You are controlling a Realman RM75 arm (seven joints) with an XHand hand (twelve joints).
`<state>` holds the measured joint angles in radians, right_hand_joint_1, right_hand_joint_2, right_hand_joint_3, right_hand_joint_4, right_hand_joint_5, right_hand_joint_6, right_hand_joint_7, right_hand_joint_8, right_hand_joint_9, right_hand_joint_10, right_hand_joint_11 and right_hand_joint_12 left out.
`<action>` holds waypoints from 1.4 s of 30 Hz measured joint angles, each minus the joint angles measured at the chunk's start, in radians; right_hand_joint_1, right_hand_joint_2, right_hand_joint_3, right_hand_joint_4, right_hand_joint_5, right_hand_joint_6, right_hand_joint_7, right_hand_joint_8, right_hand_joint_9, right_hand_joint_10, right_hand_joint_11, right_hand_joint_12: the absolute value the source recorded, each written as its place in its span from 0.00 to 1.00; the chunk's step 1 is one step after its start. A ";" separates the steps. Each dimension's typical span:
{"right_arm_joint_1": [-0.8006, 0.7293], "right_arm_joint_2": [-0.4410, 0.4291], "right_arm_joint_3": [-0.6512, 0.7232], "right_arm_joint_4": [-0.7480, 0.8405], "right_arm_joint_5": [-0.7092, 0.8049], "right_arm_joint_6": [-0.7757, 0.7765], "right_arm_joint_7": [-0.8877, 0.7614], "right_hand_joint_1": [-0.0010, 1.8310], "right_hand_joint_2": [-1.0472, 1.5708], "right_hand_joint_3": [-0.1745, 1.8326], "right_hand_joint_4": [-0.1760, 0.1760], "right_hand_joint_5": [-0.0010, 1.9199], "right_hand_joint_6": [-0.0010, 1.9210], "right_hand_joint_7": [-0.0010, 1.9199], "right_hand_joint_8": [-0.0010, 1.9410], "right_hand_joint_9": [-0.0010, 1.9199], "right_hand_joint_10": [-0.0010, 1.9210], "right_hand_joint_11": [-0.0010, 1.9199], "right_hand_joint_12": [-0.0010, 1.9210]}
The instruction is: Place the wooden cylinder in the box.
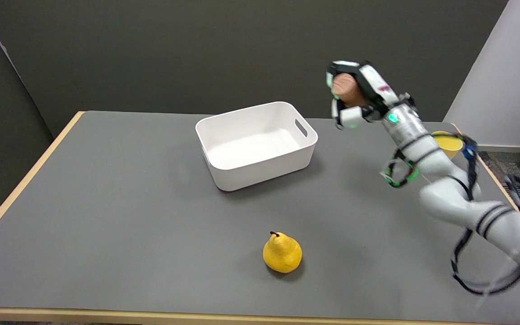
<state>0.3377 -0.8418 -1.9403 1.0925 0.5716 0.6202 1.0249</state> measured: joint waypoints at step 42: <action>0.473 -0.341 -0.302 -0.361 -0.547 -0.255 0.163 0.40 0.68 0.62 0.51 0.13 0.27 0.14 0.20 0.11 0.38 0.04 0.68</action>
<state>0.8108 -1.1829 -2.2420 0.7315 0.0245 0.3649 1.1879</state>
